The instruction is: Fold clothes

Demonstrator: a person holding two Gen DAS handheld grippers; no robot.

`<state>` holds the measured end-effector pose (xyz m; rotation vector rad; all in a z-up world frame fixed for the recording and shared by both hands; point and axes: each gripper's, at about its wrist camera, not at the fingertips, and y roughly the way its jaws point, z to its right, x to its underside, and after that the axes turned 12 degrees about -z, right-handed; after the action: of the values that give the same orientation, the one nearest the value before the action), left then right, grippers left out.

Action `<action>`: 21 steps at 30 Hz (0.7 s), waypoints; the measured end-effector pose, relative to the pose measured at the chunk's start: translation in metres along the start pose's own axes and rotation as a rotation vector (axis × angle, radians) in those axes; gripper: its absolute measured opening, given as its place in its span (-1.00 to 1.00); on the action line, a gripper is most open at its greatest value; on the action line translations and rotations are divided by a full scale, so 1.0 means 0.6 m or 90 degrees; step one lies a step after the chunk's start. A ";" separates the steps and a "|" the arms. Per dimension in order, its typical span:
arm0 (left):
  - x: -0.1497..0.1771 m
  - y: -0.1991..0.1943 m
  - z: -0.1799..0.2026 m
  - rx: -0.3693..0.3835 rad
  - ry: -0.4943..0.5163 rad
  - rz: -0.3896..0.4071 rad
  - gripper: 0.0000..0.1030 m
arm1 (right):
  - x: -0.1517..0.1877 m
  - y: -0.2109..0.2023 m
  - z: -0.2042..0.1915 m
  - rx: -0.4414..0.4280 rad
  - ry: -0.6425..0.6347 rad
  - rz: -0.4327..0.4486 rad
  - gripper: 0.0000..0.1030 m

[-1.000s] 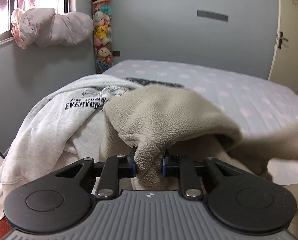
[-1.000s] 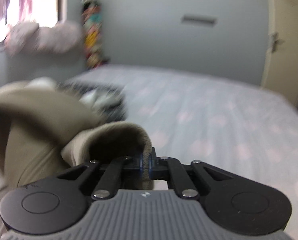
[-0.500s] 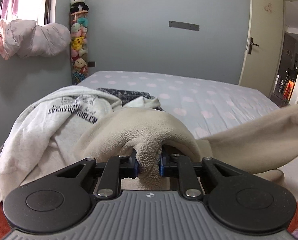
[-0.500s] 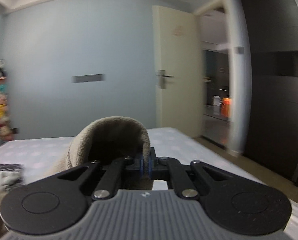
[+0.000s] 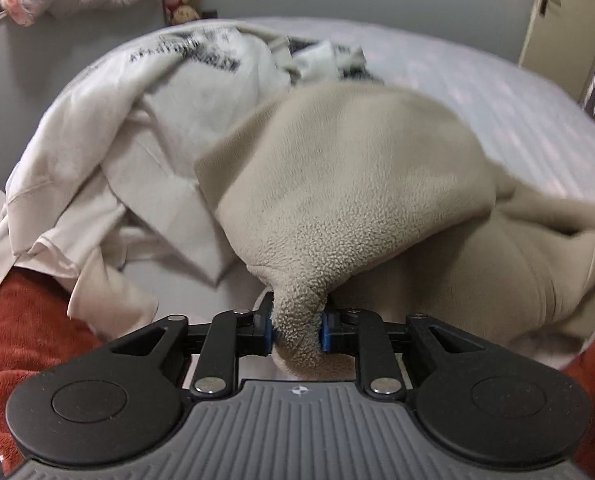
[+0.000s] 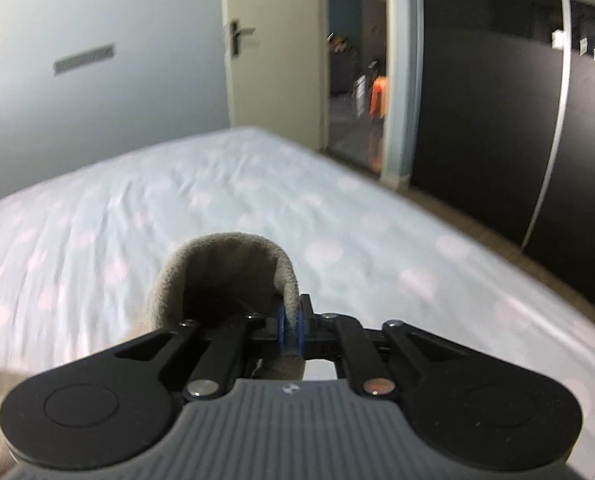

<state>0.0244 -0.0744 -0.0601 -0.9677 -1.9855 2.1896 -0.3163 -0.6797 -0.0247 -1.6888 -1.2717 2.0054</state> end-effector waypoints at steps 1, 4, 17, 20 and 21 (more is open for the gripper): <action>0.000 -0.004 0.005 -0.002 0.011 -0.004 -0.60 | 0.003 -0.005 -0.001 -0.008 -0.009 -0.001 -0.48; 0.000 -0.026 0.027 -0.008 0.053 0.005 -0.09 | 0.012 -0.032 -0.005 -0.028 -0.051 0.010 0.00; -0.012 -0.110 0.104 -0.014 0.157 0.123 0.27 | 0.041 -0.071 -0.130 -0.180 -0.197 0.027 0.37; -0.020 -0.117 0.119 -0.007 0.192 0.141 0.31 | 0.054 -0.065 -0.176 -0.228 -0.219 0.012 0.42; -0.024 -0.114 0.126 -0.008 0.204 0.142 0.31 | 0.059 -0.064 -0.193 -0.244 -0.226 0.006 0.45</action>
<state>-0.0244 -0.1348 0.0073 -1.4980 -1.8223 1.9600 -0.2378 -0.5803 -0.0169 -1.5216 -1.8720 2.2515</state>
